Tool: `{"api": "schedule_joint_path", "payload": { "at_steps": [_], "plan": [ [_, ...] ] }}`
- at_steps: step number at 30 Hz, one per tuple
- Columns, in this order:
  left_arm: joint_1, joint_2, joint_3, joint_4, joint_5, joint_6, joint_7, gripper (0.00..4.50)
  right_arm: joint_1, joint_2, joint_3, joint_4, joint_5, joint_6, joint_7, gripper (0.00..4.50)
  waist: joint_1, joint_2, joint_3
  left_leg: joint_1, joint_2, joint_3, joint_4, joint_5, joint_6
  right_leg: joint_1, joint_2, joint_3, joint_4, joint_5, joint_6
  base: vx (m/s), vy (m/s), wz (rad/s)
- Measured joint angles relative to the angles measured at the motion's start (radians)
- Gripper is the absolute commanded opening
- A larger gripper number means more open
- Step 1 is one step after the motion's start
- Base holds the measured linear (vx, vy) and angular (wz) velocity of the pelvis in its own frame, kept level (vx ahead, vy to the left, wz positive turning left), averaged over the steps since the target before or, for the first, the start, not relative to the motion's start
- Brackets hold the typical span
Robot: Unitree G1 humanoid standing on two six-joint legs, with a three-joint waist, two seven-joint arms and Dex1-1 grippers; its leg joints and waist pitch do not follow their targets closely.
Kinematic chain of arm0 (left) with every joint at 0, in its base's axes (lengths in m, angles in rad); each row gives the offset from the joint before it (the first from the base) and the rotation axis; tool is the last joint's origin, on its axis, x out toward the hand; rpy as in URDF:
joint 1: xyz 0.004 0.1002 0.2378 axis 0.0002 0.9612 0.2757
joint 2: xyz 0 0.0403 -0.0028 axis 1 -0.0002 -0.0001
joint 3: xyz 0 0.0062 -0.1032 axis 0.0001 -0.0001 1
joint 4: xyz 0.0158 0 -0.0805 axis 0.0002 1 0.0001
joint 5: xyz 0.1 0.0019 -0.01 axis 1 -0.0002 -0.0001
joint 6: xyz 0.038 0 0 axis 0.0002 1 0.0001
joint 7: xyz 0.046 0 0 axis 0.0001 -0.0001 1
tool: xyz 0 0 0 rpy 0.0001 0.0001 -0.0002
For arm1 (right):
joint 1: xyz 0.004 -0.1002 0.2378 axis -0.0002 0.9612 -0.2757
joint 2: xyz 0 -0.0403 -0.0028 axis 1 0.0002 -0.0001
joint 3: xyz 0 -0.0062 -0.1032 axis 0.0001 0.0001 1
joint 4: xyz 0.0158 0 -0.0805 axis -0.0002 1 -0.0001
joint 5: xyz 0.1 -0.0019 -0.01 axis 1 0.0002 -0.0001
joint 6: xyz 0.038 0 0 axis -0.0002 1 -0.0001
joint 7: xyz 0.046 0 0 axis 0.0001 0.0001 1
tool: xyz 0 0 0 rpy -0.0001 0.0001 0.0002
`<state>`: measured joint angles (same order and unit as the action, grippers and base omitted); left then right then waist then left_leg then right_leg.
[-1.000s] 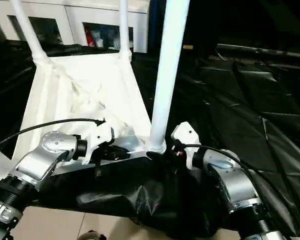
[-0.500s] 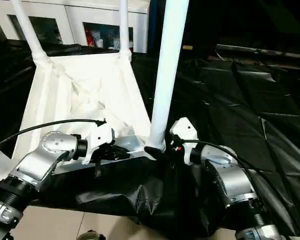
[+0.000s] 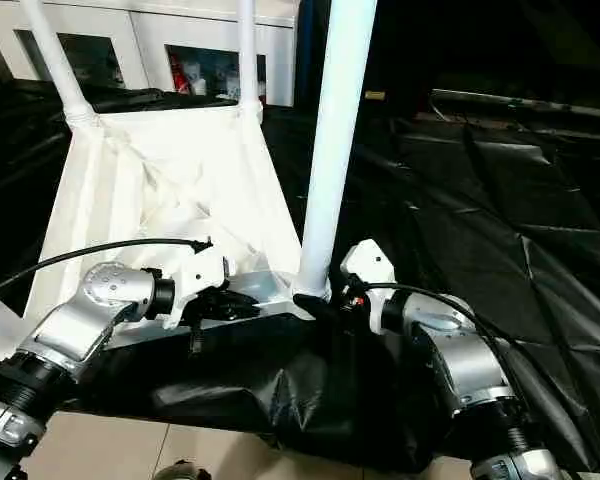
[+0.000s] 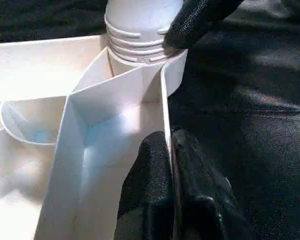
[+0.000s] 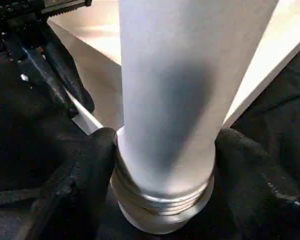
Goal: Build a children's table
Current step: Rotate leg to tighten
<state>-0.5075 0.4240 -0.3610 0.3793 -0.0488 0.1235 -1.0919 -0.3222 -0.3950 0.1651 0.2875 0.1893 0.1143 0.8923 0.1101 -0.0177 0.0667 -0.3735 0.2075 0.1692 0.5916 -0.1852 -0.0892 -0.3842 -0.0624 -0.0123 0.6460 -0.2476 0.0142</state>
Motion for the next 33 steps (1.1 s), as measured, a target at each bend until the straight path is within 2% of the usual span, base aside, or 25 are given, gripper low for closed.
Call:
{"api": "schedule_joint_path", "payload": {
  "at_steps": [7,10,14,16,18,22,23,24,25,27,30,33],
  "plan": [
    [0.001,-0.001,0.007,0.001,0.0,0.004,-0.002,0.0,-0.001,0.009,0.0,0.009,-0.006,-0.013,-0.005,2.73,-0.001,0.0,0.0,0.0,0.0,0.0,0.0,0.0,0.0,0.0,0.0,0.0,0.0,0.0,0.0,0.0,0.0,0.0],
    [-0.006,-0.03,0.022,0.021,0.014,0.021,0.056,0.0,-0.025,0.058,0.0,0.047,-0.041,-0.012,-0.103,2.71,-0.011,0.0,0.0,0.004,0.0,0.0,-0.001,0.001,-0.001,0.002,0.0,0.001,0.0,0.002,-0.001,0.0,0.0,0.0],
    [-0.044,-0.106,0.032,0.066,0.049,0.078,0.177,0.0,-0.065,0.148,-0.034,0.118,-0.068,0.017,-0.301,2.7,-0.024,-0.002,-0.001,0.006,0.0,0.0,-0.002,0.001,-0.003,0.003,-0.001,0.002,0.0,0.004,-0.002,0.0,0.0,0.0],
    [-0.082,-0.178,0.038,0.12,0.077,0.107,0.275,0.0,-0.1,0.22,-0.068,0.176,-0.08,0.027,-0.436,2.7,-0.024,-0.001,-0.002,0.008,-0.001,0.0,-0.004,0.002,-0.003,0.003,-0.002,0.002,-0.001,0.004,-0.002,0.0,0.0,0.0],
    [-0.113,-0.232,0.039,0.164,0.094,0.121,0.345,0.0,-0.133,0.251,-0.088,0.213,-0.09,0.031,-0.516,2.7,-0.023,0.0,-0.003,0.008,-0.001,0.0,-0.005,0.002,-0.003,0.003,-0.002,0.002,-0.001,0.004,-0.002,0.0,0.0,0.0],
    [-0.142,-0.289,0.046,0.212,0.118,0.128,0.414,0.0,-0.166,0.292,-0.123,0.254,-0.109,0.033,-0.6,2.7,-0.018,0.005,-0.007,0.007,-0.001,0.0,-0.007,0.002,-0.003,0.004,-0.002,0.001,-0.005,0.004,-0.001,0.0,0.0,0.0],
    [-0.143,-0.293,0.049,0.217,0.12,0.126,0.417,0.0,-0.17,0.294,-0.125,0.26,-0.109,0.031,-0.604,2.7,-0.018,0.006,-0.008,0.006,-0.001,0.0,-0.008,0.002,-0.003,0.004,-0.002,0.001,-0.006,0.004,-0.001,0.0,0.0,0.0],
    [-0.143,-0.294,0.05,0.217,0.121,0.125,0.418,0.0,-0.172,0.295,-0.127,0.264,-0.109,0.03,-0.604,3.26,-0.018,0.007,-0.008,0.006,-0.001,0.0,-0.008,0.002,-0.003,0.004,-0.002,0.001,-0.007,0.004,-0.001,0.0,0.0,0.0],
    [-0.143,-0.294,0.05,0.217,0.121,0.123,0.417,0.0,-0.173,0.295,-0.128,0.264,-0.109,0.029,-0.604,3.26,-0.018,0.006,-0.008,0.006,-0.001,0.0,-0.009,0.002,-0.003,0.004,-0.002,0.001,-0.008,0.004,-0.001,0.0,0.0,0.0],
    [-0.143,-0.291,0.05,0.217,0.121,0.12,0.415,0.0,-0.173,0.301,-0.129,0.264,-0.105,0.025,-0.601,3.56,-0.02,0.006,-0.008,0.006,-0.001,0.001,-0.009,0.002,-0.003,0.004,-0.002,0.001,-0.008,0.004,-0.001,0.0,0.0,0.0],
    [-0.139,-0.267,0.05,0.211,0.121,0.097,0.378,0.0,-0.176,0.289,-0.13,0.264,-0.097,0.014,-0.545,3.56,-0.021,0.003,-0.006,0.006,-0.001,0.001,-0.014,0.002,-0.003,0.003,-0.002,0.001,-0.009,0.004,0.0,0.0,0.0,0.0],
    [-0.125,-0.236,0.051,0.184,0.115,0.086,0.335,0.0,-0.166,0.236,-0.122,0.245,-0.076,0.016,-0.44,3.56,-0.021,0.002,-0.006,0.005,0.0,0.001,-0.019,0.002,-0.003,0.001,0.0,0.0,-0.011,0.004,0.0,0.0,0.0,0.0]
  ]
}}
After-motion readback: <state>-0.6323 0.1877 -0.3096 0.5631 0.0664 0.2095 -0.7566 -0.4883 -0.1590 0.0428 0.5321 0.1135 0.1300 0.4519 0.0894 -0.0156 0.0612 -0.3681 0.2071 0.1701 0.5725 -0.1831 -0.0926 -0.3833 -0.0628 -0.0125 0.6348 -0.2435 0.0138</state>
